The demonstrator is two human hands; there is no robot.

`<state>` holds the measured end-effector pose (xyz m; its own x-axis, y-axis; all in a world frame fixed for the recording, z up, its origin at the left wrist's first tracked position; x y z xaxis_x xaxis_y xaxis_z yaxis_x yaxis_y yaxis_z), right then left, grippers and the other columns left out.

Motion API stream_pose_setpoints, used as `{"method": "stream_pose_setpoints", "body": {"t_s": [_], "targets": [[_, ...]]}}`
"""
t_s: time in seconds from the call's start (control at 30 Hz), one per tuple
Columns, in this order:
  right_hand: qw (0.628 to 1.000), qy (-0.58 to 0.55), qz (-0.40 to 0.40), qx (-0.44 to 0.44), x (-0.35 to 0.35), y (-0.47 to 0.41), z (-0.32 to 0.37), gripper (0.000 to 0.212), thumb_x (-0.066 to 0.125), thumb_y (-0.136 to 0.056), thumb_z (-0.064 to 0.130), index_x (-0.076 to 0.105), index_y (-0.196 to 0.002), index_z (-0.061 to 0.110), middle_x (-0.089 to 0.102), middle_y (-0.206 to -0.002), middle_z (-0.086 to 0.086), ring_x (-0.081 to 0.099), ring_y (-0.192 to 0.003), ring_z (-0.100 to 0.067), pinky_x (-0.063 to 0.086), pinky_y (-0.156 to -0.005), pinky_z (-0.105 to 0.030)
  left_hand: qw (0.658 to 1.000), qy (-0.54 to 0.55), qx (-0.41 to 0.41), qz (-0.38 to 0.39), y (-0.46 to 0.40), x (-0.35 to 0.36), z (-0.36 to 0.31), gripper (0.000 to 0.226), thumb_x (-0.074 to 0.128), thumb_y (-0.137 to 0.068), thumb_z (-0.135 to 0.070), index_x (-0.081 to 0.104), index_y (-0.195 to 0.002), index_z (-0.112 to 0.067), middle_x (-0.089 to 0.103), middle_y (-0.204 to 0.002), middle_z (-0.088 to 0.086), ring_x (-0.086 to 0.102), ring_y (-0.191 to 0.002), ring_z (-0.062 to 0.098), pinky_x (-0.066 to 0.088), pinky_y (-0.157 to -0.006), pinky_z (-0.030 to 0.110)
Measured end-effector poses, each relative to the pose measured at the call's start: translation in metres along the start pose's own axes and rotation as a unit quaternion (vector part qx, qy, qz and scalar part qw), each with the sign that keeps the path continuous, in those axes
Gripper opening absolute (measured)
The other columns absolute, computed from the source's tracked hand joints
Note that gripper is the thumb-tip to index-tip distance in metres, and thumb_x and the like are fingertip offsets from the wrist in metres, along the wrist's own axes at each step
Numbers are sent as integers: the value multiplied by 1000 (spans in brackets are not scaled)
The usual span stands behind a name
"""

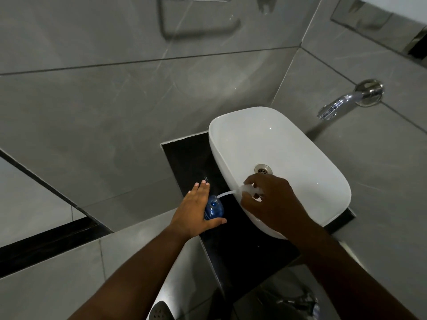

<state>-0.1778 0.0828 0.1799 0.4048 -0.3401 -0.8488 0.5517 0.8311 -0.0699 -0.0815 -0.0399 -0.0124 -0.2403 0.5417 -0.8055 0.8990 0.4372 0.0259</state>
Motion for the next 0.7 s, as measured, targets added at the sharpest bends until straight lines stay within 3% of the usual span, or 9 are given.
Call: {"method": "stream_pose_setpoints", "body": {"t_s": [0.17,0.27,0.4,0.57,0.7], "targets": [[992,53,106,-38,33,-19,23,21,63,-78,34,62,-90,17,66,-84,0,61,-74,-15,51,-67,-28,1000,-2,11,0,-3,-1,-2,122,51,-69,-91,2,-156,-20,1,-165,2,-10,-144,10,0,-116,33],[978,110,173,-44,63,-31,27,18,62,-78,31,59,-83,14,64,-80,-6,58,-70,-18,42,-60,-26,1000,0,11,3,-4,-2,-2,122,53,-68,-90,2,-156,-22,0,-164,0,-12,-143,7,-1,-115,32],[962,136,236,-31,96,-42,19,33,64,-80,27,60,-105,7,65,-101,-13,61,-89,-26,44,-75,-29,1000,15,0,8,-4,-1,0,123,54,-67,-91,3,-156,-23,7,-165,1,-6,-145,9,1,-115,31],[952,113,282,25,121,-46,-9,42,62,-86,31,54,-120,7,61,-119,-15,59,-108,-28,45,-101,-39,999,30,-16,7,-3,3,5,123,51,-66,-93,0,-155,-26,7,-164,-3,-8,-142,4,-2,-112,30],[949,98,299,18,128,-38,-19,51,65,-84,33,49,-127,11,57,-128,-11,55,-116,-24,40,-106,-37,999,37,-19,5,-4,5,6,120,53,-67,-92,2,-155,-28,9,-164,-5,-6,-143,6,-2,-112,31]]}}
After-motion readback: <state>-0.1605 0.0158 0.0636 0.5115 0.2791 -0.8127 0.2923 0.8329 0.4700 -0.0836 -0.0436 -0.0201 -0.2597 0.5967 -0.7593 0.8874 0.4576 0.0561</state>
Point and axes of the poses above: each hand's wrist, its own y-axis away from the middle knuckle, its own x-axis out of the palm, z = x × y, the point moved 9 cm from there along -y, towards the middle knuckle
